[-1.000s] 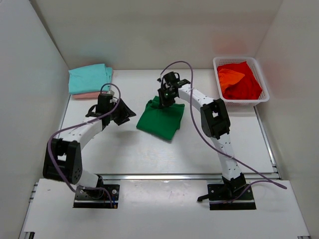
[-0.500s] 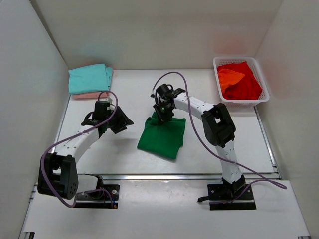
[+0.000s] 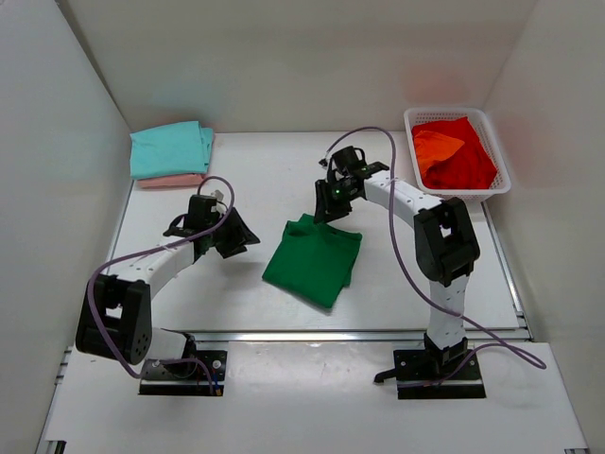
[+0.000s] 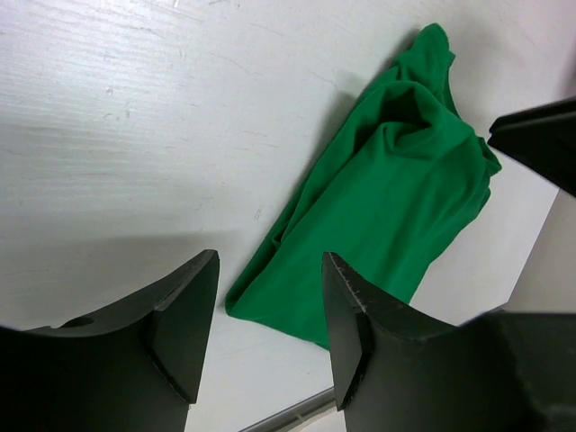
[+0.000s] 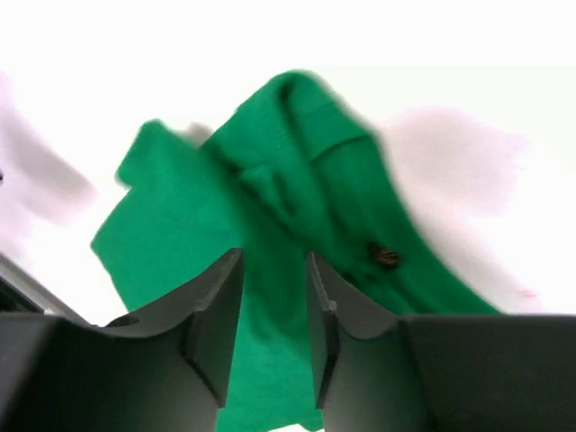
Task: Fold and stack the t-shirts
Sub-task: Smooth out wrinkles on the folded tshirt
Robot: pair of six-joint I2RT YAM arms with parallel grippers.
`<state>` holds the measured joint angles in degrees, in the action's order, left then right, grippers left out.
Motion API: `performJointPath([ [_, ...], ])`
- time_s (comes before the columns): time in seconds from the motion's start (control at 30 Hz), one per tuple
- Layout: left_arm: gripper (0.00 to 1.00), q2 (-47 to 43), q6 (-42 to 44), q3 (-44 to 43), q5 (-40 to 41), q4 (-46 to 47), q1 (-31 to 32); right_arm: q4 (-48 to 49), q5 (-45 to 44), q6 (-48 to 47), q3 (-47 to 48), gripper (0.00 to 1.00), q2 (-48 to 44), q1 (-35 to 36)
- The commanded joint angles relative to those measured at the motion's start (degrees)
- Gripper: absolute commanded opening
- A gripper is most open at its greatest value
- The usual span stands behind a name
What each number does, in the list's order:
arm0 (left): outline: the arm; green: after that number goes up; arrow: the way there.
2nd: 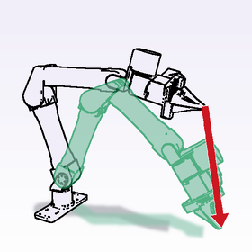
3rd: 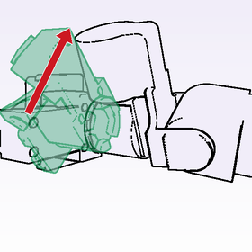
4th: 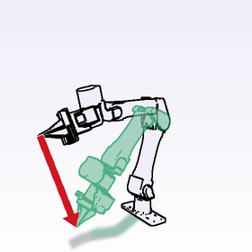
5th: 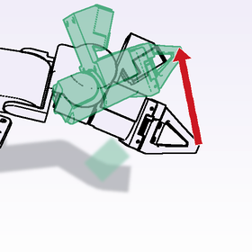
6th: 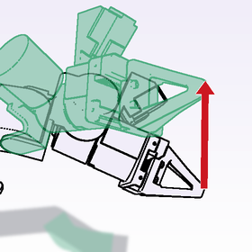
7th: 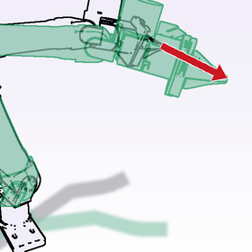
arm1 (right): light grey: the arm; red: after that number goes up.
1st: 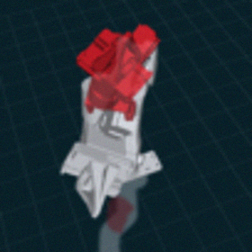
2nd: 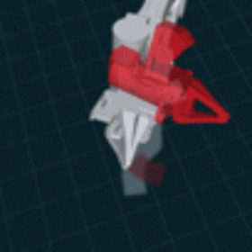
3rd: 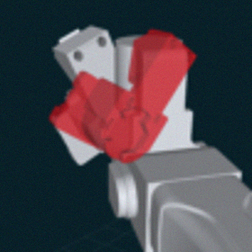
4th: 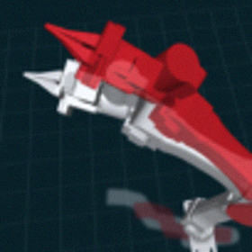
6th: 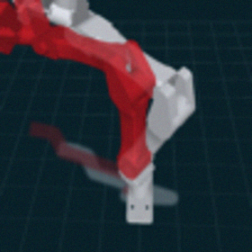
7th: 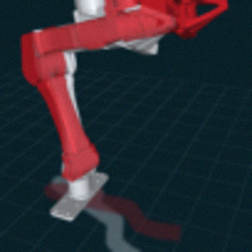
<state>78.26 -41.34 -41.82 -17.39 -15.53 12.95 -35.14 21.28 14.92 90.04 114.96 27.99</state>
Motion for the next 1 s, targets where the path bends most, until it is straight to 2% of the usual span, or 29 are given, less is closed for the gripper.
performJointPath([
  [0.0,0.6,0.0,1.0,-0.4,-1.8,2.3,0.7,4.6,-0.8,3.9,0.4,0.33,-0.9,-0.9],
  [0.03,0.6,0.3,1.3,-0.6,-2.1,1.9,0.8,3.7,-2.5,4.5,1.7,0.37,-0.4,-1.1],
  [0.13,0.6,1.3,2.1,-1.3,-2.2,2.5,0.6,2.1,-4.8,3.9,4.3,0.39,0.3,-0.6],
  [0.33,0.61,3.7,4.1,-4.5,-2.3,3.0,0.9,4.9,0.6,-0.1,0.0,0.53,-3.6,0.2],
  [0.5,0.61,5.3,4.4,-4.1,-3.1,4.5,0.7,5.1,-1.1,-1.4,-0.2,0.56,-2.0,1.9],
  [0.73,0.59,6.8,3.1,-3.8,-4.1,6.3,4.2,3.7,-2.9,-1.7,4.3,0.59,2.9,3.6],
  [0.83,0.59,7.2,2.1,-2.8,-4.1,7.3,4.8,2.0,-7.7,-1.3,6.0,0.59,5.1,4.0],
  [0.93,0.6,7.9,3.5,-3.1,-3.6,7.1,4.1,0.9,-10.9,0.6,6.3,0.57,6.6,4.0],
  [0.97,0.6,8.2,4.4,-3.7,-3.9,6.1,3.7,0.2,-11.4,1.6,6.8,0.52,7.4,3.9],
])
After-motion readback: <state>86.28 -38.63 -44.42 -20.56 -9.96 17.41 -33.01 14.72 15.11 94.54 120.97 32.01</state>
